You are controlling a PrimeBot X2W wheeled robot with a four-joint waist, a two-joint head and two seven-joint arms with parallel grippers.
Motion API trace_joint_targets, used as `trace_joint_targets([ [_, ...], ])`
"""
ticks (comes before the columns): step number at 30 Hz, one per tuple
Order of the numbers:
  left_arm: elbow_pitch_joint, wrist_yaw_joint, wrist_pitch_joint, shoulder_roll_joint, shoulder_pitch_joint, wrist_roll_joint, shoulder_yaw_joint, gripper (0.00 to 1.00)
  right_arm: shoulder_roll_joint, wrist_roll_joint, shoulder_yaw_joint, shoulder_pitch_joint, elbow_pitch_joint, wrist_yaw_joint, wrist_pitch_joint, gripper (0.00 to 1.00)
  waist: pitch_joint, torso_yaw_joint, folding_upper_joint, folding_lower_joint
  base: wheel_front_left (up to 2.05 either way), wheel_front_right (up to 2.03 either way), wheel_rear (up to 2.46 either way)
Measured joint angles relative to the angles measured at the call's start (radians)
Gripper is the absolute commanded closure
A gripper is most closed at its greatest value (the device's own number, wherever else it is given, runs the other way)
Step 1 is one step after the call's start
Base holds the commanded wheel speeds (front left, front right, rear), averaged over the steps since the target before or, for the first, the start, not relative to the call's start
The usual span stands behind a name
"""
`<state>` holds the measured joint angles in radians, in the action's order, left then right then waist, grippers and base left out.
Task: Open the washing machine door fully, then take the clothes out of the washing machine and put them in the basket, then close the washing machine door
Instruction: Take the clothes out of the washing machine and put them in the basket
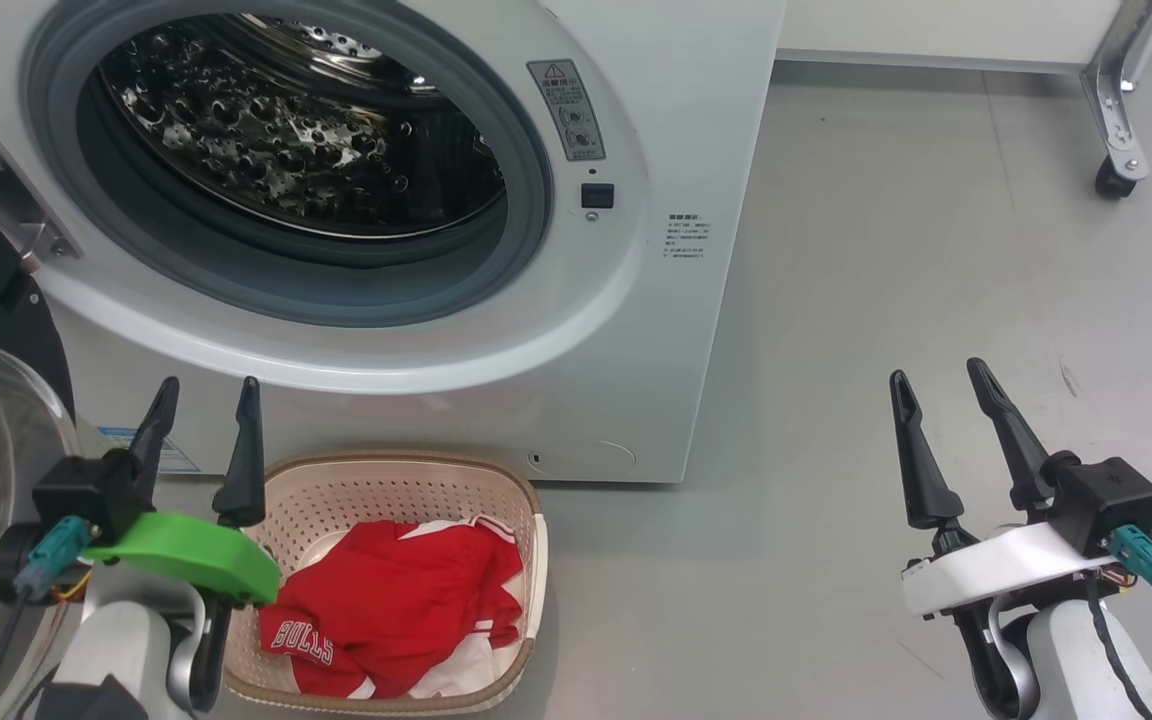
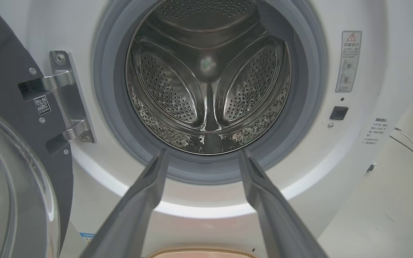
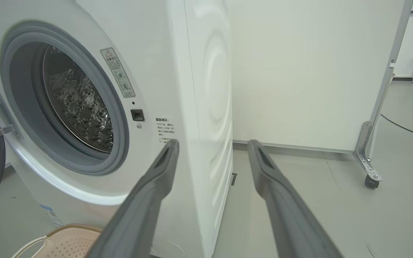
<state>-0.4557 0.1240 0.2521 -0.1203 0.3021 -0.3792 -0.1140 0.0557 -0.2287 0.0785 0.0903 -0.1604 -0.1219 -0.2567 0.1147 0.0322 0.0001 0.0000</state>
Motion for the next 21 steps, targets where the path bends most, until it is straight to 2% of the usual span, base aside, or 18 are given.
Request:
trace_joint_targets([
  [11, 0.109, -0.010, 0.000, 0.038, -0.098, 0.031, 0.038, 0.00, -0.001, -0.001, 0.000, -0.020, 0.018, 0.000, 0.000, 0.00, -0.012, 0.001, 0.0000, 0.0000, 0.00, 0.00, 0.00],
  [21, 0.165, -0.014, 0.000, 0.043, -0.145, 0.067, 0.047, 0.00, -0.002, -0.001, 0.010, -0.026, 0.021, 0.000, 0.000, 0.00, -0.016, -0.001, 0.0000, 0.0000, 0.00, 0.00, 0.00],
])
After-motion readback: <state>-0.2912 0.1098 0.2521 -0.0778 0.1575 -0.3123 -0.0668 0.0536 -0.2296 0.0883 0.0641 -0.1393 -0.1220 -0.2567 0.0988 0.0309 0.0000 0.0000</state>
